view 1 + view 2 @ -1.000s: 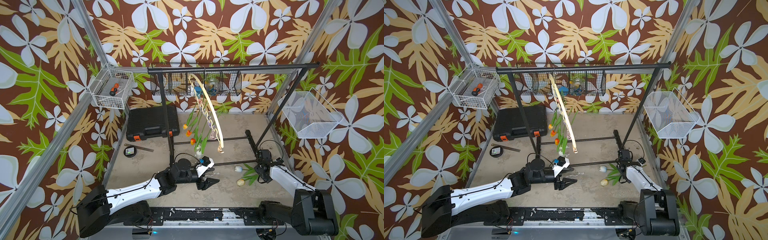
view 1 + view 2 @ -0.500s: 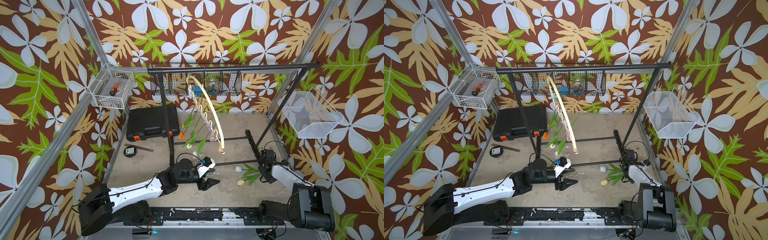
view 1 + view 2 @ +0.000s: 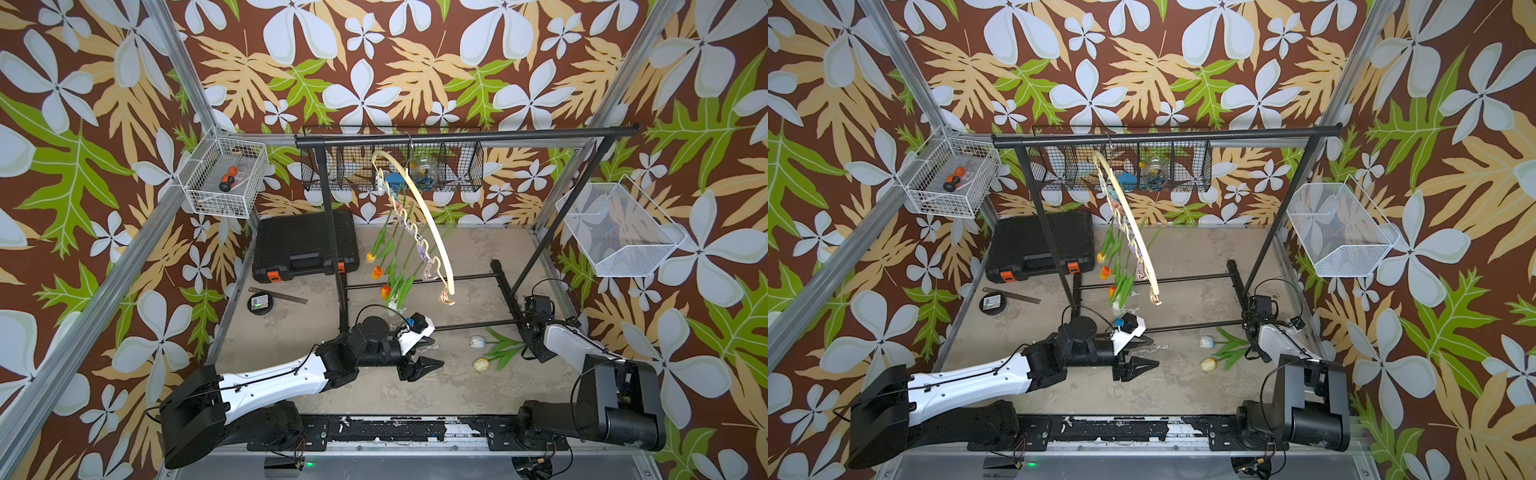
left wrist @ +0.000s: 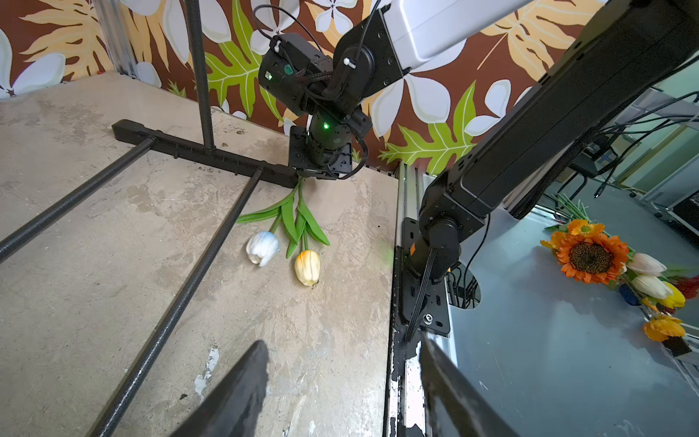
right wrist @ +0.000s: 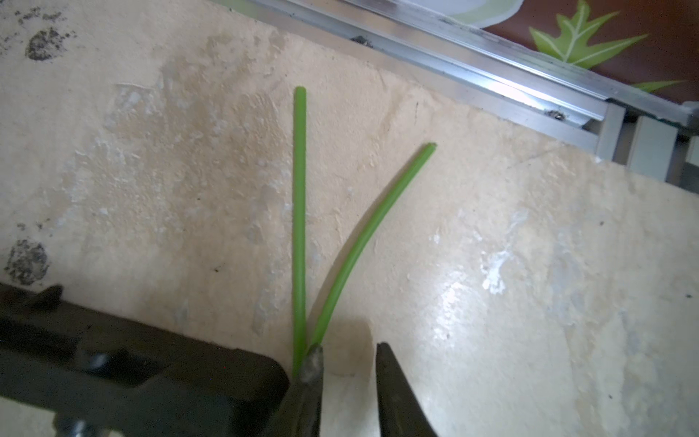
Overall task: Dry the flowers on a clothes hanger
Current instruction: Pick up the flower at the center of the board.
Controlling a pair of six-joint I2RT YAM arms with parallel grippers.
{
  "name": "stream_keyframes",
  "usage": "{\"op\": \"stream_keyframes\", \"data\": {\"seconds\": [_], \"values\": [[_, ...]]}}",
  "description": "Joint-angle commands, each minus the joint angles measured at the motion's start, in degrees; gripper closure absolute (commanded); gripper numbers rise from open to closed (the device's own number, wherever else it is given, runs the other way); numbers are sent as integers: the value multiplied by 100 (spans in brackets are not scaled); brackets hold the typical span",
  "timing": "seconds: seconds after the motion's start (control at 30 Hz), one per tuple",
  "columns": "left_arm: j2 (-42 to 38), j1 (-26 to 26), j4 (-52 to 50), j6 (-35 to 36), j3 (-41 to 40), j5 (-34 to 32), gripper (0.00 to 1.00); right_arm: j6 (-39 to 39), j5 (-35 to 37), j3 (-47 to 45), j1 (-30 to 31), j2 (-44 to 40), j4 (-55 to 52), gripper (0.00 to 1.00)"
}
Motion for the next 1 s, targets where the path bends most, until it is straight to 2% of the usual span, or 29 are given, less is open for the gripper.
{"op": "stream_keyframes", "data": {"seconds": [0.0,0.1,0.2,0.47,0.67,0.97], "values": [[-60,-15,34,-42,47,44,35,17,25,73,-27,67,27,73],[-77,-15,38,-42,47,73,35,24,25,100,-77,119,36,73],[-68,-11,34,-35,38,106,35,22,17,100,-95,125,75,68],[24,-11,42,-68,56,162,35,-38,-8,199,-99,158,89,66],[93,-12,51,-90,38,219,35,-147,-257,353,-101,-17,27,59],[112,-11,47,-149,56,302,35,-47,-242,328,-134,160,18,63]]}}
